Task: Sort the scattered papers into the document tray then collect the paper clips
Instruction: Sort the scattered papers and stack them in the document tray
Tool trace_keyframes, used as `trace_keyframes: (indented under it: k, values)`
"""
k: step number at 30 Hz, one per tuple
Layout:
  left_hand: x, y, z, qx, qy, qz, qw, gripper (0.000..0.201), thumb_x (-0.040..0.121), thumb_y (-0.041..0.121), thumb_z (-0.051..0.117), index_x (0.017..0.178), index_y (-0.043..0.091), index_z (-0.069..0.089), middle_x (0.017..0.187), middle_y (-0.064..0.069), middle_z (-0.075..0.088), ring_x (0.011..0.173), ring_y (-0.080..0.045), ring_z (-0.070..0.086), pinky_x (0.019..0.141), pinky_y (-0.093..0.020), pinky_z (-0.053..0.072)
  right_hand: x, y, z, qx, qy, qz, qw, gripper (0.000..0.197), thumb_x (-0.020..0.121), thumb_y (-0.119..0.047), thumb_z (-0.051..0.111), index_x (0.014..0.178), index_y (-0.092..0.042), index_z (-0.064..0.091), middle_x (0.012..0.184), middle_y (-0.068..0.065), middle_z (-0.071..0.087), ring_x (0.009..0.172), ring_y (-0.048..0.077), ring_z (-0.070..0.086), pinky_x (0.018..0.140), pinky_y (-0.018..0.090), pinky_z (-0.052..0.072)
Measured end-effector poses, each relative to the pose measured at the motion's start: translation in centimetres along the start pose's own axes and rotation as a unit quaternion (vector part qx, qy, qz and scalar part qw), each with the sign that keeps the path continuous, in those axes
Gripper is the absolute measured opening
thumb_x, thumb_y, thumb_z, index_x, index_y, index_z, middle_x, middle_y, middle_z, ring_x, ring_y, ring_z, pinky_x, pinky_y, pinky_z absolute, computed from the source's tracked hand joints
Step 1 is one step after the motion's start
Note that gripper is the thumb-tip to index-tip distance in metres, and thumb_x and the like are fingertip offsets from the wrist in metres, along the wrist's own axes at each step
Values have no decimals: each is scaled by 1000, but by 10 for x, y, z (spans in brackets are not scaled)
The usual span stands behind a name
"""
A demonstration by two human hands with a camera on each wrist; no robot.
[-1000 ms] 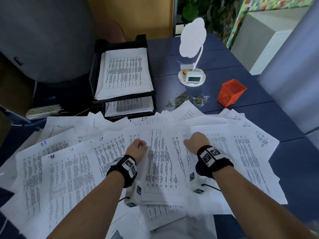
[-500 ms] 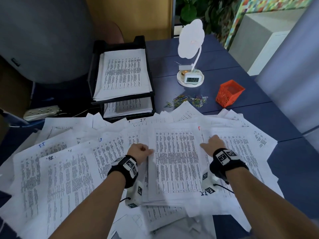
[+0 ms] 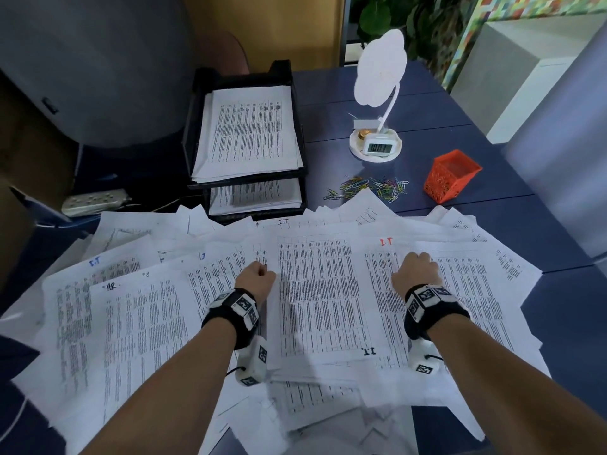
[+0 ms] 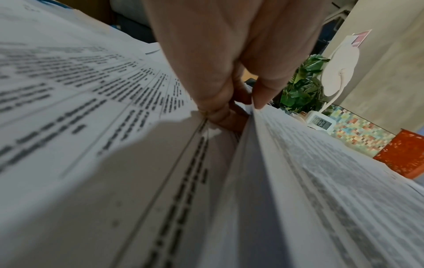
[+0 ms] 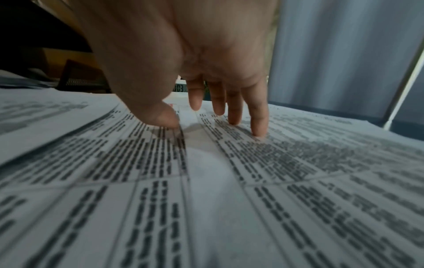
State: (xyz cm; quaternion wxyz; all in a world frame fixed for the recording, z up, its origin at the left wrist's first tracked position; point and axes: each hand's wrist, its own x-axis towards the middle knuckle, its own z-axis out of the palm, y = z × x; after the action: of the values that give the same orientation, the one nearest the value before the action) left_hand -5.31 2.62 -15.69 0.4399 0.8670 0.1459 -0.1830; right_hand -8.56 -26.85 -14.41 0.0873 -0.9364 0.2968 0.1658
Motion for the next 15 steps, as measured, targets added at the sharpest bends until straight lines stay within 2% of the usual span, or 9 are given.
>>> trace_keyframes:
  k: [2, 4, 8, 11, 15]
  values:
    - [1, -1, 0, 8, -5, 1, 1000, 21, 89, 14, 50, 73, 14, 37, 64, -2, 36, 60, -17, 34, 58, -27, 29, 2, 3, -2, -30, 0, -10, 1000, 31, 91, -16, 51, 119, -4, 50, 122, 13, 46, 113, 31, 48, 88, 39, 50]
    - [1, -1, -1, 21, -6, 3, 1000, 17, 90, 15, 49, 77, 13, 40, 66, -3, 39, 61, -17, 36, 58, -27, 31, 5, 4, -5, -23, 1, -15, 1000, 31, 92, -18, 48, 119, -4, 47, 123, 15, 47, 113, 33, 49, 88, 39, 48]
    - [1, 0, -3, 55, -14, 6, 998, 7, 95, 17, 44, 95, 10, 43, 73, -2, 44, 60, -17, 39, 52, -24, 30, 17, -4, -16, 17, -18, -23, 999, 48, 88, -20, 52, 133, -14, 33, 133, 13, 35, 122, 38, 38, 90, 47, 43]
    - [3, 1, -4, 59, -16, 1, 998, 7, 97, 16, 41, 98, 9, 42, 73, -2, 44, 59, -15, 39, 51, -24, 30, 34, -10, -27, -14, -66, -40, 997, 63, 85, -22, 55, 141, -23, 25, 141, 12, 25, 128, 40, 31, 98, 50, 38]
    - [5, 3, -4, 70, -21, -6, 997, 6, 97, 15, 40, 95, 10, 39, 73, -1, 42, 59, -15, 38, 51, -25, 29, 51, -10, -38, -41, -93, -27, 994, 57, 81, -36, 56, 132, -19, 35, 134, 13, 30, 125, 40, 36, 101, 51, 38]
